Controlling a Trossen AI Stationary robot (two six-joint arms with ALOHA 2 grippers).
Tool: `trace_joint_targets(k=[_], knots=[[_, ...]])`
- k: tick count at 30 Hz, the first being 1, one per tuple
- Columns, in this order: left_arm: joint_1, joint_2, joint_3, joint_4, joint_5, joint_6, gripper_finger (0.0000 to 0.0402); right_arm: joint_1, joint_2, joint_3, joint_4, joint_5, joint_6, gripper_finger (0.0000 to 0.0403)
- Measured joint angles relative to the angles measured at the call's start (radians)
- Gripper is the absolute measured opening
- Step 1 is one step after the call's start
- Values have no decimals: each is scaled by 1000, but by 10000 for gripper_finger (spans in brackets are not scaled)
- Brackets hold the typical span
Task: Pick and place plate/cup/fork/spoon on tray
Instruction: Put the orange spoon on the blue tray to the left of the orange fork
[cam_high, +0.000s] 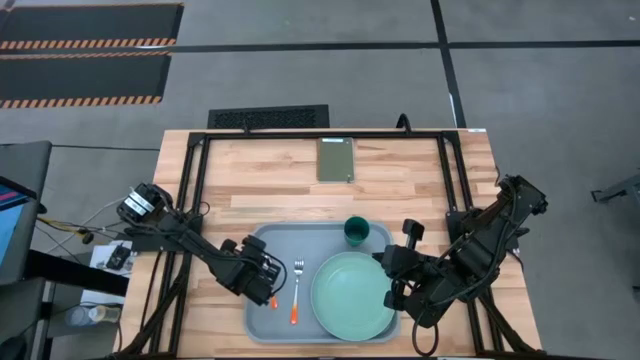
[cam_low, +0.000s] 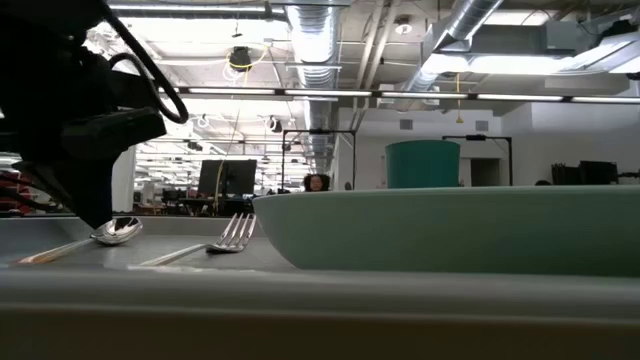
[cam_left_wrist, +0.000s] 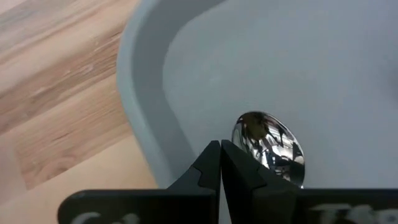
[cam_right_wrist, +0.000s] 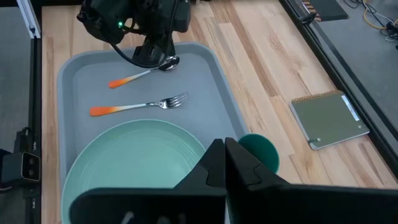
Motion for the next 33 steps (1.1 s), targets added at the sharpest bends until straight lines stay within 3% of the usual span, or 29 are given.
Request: trace_joint_targets(k=[33], knots=[[50,0,0,111,-29,88,0,0,0,0,0,0,-18,8]])
